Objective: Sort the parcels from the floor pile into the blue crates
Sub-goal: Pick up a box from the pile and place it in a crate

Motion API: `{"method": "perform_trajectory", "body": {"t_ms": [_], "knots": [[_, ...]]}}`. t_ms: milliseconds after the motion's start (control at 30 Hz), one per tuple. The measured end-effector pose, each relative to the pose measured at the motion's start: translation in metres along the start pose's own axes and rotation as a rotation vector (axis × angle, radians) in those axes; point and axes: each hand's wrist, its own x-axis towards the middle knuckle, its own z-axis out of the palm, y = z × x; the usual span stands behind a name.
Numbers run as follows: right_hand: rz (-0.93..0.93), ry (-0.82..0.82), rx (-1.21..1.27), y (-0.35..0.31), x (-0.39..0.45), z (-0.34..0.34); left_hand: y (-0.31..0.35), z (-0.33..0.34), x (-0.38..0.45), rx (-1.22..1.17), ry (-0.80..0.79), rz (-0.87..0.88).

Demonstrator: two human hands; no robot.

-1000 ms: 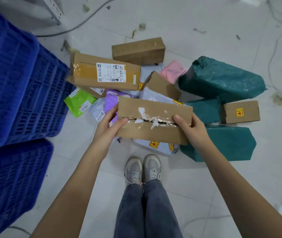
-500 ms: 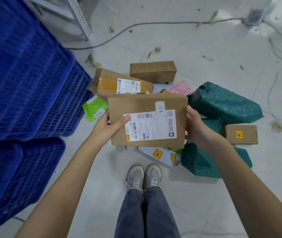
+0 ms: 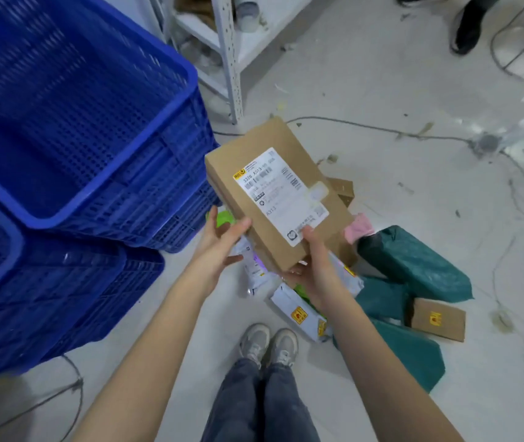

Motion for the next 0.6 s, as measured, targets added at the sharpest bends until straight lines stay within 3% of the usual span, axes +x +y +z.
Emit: {"method": "perform_trajectory", "body": {"t_ms": [133,233,400,533,600], "knots": [[-0.002,-0.105,0.022,-0.002,-0.032,0.043,0.027,-0.004,-0.031,-0.156,0.068,0.122],[-0.118,-0.213,-0.151,-0.016,-0.048,0.059,0.055,-0.028,-0.047,-0.221,0.184,0.224],[-0.373,-0.051,-0.291,-0.082,-0.04,0.109,0.112,-0.095,-0.066,-0.266,0.297,0.274],[-0.411,-0.364,-0.622,-0.112,-0.024,0.191,0.143,-0.154,-0.075,-0.281,0.284,0.254],[-0.402,-0.44,-0.738,-0.112,-0.016,0.237,0.154,-0.183,-0.073,-0.333,0.295,0.232]]}}
